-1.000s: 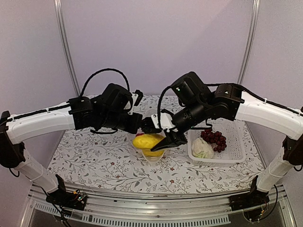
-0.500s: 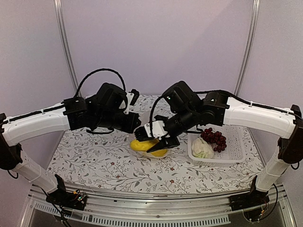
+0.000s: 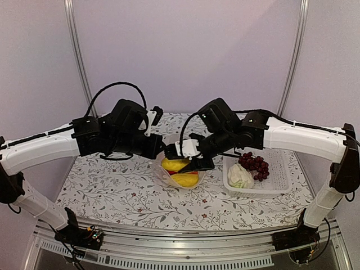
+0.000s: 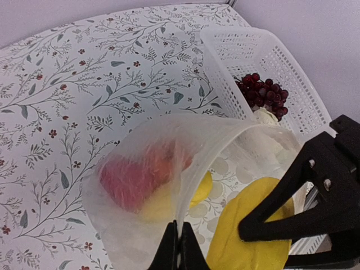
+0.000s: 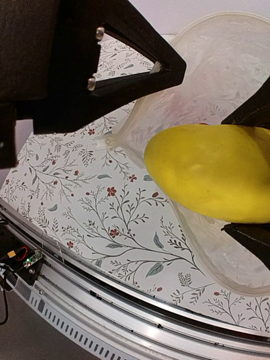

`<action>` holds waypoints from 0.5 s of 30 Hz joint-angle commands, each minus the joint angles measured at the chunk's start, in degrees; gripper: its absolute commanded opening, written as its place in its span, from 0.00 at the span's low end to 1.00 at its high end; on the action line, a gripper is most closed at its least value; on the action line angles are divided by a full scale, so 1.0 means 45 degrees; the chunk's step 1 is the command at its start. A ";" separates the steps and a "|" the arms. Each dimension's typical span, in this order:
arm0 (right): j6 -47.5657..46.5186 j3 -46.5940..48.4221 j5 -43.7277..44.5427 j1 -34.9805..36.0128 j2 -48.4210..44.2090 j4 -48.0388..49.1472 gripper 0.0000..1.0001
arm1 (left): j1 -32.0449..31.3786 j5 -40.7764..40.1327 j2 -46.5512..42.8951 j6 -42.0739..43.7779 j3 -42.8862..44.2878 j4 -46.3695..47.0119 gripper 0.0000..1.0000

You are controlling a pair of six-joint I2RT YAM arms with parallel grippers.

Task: Place the food in the zip-top bag and seal the zipper
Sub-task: Place the fake fruit in the zipper food storage bag.

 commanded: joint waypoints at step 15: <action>0.1552 0.0420 0.3724 -0.0129 0.0780 0.1457 0.78 | 0.0276 0.0204 -0.0282 -0.0008 -0.0305 0.0469 0.00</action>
